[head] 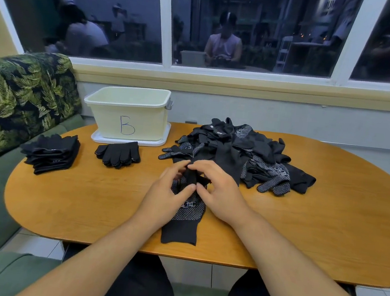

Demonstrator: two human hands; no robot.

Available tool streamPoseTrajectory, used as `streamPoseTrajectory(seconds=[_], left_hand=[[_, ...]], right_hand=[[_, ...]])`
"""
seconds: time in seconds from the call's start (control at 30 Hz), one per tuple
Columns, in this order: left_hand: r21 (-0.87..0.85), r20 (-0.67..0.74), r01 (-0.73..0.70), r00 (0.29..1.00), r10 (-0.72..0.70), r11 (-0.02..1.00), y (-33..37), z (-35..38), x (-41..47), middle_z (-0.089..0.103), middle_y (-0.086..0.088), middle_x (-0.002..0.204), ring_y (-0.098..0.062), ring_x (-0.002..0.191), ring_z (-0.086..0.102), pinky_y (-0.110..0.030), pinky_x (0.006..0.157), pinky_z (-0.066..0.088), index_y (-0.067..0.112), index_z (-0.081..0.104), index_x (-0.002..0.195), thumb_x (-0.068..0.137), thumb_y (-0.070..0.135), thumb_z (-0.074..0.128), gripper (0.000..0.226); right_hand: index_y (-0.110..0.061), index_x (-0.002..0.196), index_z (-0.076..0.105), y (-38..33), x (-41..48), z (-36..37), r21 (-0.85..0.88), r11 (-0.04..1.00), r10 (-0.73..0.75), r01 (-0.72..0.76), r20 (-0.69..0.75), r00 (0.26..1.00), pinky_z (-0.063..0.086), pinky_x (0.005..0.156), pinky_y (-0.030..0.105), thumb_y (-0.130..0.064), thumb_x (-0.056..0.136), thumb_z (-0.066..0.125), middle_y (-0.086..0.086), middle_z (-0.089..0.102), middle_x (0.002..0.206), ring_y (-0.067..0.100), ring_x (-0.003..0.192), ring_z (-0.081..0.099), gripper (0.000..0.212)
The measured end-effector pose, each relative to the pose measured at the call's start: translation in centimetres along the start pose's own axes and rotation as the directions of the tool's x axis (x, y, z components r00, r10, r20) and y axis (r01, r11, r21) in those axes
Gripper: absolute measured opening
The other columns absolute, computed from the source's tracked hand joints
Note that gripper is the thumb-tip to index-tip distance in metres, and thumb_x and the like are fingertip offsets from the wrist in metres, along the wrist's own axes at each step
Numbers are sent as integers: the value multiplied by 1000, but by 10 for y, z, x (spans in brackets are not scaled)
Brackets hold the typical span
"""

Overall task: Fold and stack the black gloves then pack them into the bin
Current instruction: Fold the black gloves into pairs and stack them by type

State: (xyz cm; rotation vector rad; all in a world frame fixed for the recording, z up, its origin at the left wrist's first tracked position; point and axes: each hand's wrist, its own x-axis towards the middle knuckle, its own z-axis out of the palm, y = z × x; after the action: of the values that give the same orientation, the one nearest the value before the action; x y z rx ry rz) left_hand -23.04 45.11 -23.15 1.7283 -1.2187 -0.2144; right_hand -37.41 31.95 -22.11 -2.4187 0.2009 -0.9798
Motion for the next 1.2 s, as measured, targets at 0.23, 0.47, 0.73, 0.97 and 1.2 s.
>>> streamPoseTrajectory(seconds=[0.23,0.47,0.73,0.97,1.2], left_hand=[[-87,-77,19,997,-25,996,-1,-2,1,74,18,109,-2,106,68,-38,95,58,37,71,117,106,26,64,16],[-301,-95,12,995,-42,953,6,-4,-2,76,13,111,-6,109,70,-27,94,55,29,71,116,108,14,61,20],[-324,-137,109,977,-161,940,-6,-7,0,73,15,118,-8,114,68,-47,103,57,38,67,123,110,18,53,27],[-22,-10,74,997,-74,997,-19,-35,-11,70,22,120,7,115,63,-34,102,54,40,64,122,109,30,56,18],[470,332,-190,943,26,862,-30,-49,-28,43,30,158,7,147,34,-36,127,27,50,48,150,96,81,41,63]], right_hand=[[-22,142,60,-5,2,1,86,994,72,-64,-90,993,54,100,22,5,91,73,-8,56,137,9,118,68,59],[-24,110,81,5,10,-8,397,847,413,-354,-72,908,62,90,39,-14,96,79,1,79,105,18,98,76,17],[-17,106,78,-21,69,-28,568,783,410,-254,-164,897,62,90,33,-13,98,77,4,81,102,20,100,77,9],[-18,113,83,-29,110,-46,492,826,378,-275,-120,918,62,95,40,-22,102,74,-4,83,104,16,103,78,15],[-13,114,82,-18,127,-32,466,823,400,-325,-69,914,62,97,36,-20,101,75,-2,83,103,14,101,78,17]])
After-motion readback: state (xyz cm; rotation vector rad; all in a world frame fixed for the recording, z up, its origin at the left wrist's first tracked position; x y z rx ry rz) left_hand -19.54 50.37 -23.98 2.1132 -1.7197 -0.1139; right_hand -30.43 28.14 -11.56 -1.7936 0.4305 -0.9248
